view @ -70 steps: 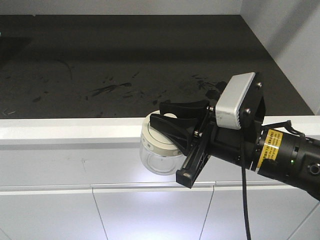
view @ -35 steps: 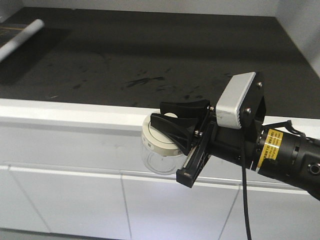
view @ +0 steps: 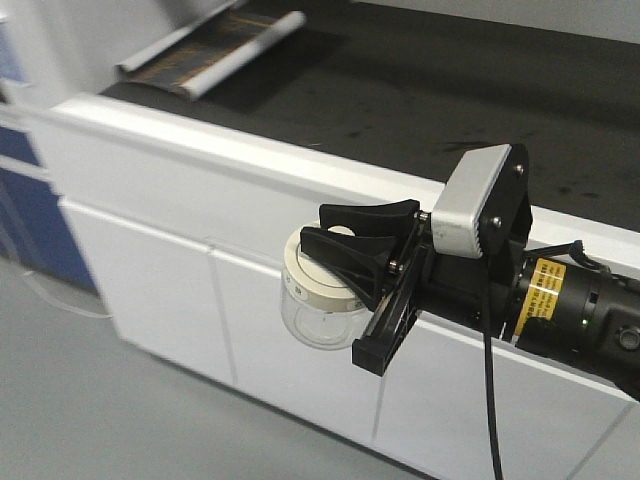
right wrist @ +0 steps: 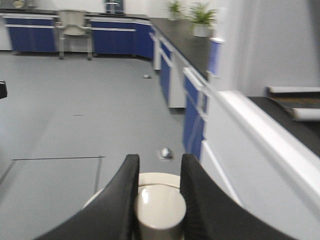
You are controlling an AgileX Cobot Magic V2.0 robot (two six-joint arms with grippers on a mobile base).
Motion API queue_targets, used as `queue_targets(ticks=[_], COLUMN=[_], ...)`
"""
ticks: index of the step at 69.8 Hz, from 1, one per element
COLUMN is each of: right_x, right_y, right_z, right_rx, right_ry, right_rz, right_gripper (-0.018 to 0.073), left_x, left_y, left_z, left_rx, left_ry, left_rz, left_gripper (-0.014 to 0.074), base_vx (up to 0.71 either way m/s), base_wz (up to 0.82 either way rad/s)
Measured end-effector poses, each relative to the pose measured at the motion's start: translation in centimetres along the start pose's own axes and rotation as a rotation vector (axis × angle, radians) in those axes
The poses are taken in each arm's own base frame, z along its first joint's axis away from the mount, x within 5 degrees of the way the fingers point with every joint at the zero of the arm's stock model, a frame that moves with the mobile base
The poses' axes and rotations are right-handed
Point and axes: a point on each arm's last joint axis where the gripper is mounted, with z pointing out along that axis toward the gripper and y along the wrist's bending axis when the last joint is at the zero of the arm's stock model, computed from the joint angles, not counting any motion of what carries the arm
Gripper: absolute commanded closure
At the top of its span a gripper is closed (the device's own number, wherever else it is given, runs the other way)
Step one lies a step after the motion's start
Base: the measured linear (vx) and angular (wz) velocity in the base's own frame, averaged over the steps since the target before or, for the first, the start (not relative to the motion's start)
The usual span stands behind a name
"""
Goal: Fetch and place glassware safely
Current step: 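Drive the base away from the cabinet holding the jar in the right gripper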
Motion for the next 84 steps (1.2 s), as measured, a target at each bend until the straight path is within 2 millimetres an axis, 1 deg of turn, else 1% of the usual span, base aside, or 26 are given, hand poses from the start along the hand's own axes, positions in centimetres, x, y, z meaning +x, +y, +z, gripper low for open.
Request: queue_targets(ticks=[21,39,58,84], right_x=[0.0,0.0,0.0,0.06], right_y=[0.0,0.0,0.0,0.02], right_z=[0.0,0.0,0.0,-0.01], right_rx=[0.0,0.0,0.0,-0.001], right_ry=[0.0,0.0,0.0,0.002], right_rz=[0.0,0.0,0.0,0.0], right_gripper=[0.0563,0.0563,0.0563,0.0563], left_x=[0.0,0.0,0.0,0.0], left_y=[0.0,0.0,0.0,0.0], left_z=[0.0,0.0,0.0,0.0], left_rx=[0.0,0.0,0.0,0.0], left_ry=[0.0,0.0,0.0,0.0], left_rz=[0.0,0.0,0.0,0.0], left_gripper=[0.0603,0.0603,0.0603,0.0603], base_vx=[-0.17,-0.13,-0.08,0.01], base_wz=[0.66,0.49,0.32,0.18])
